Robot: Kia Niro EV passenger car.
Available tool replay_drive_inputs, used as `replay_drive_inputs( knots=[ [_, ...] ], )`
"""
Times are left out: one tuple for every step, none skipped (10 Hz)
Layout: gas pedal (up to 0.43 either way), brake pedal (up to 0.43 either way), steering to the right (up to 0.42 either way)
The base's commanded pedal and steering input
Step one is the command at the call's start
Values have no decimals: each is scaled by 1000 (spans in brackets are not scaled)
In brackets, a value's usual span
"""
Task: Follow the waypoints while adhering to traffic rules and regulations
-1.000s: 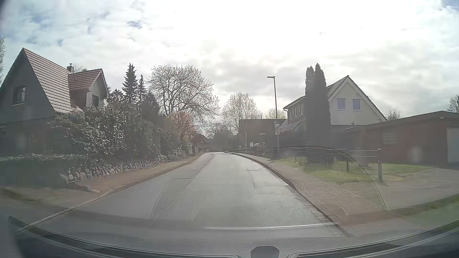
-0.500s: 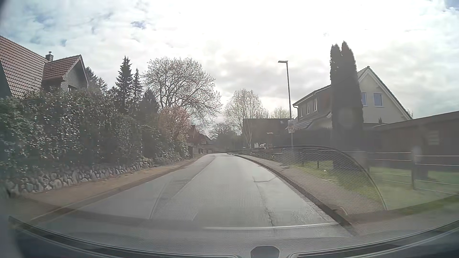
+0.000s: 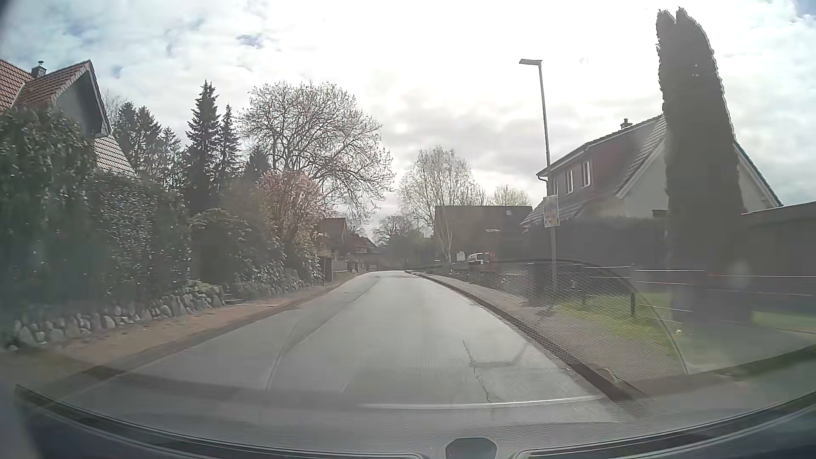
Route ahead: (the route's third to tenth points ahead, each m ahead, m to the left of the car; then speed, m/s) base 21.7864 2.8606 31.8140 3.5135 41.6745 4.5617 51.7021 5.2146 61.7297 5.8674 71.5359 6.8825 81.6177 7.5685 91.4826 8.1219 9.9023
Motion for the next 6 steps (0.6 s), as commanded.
replay_drive_inputs(
  knots=[
    [177, 0, -6],
    [177, 0, -6],
    [177, 0, -6],
    [177, 0, -7],
    [177, 0, -6],
    [177, 0, -7]
  ],
)
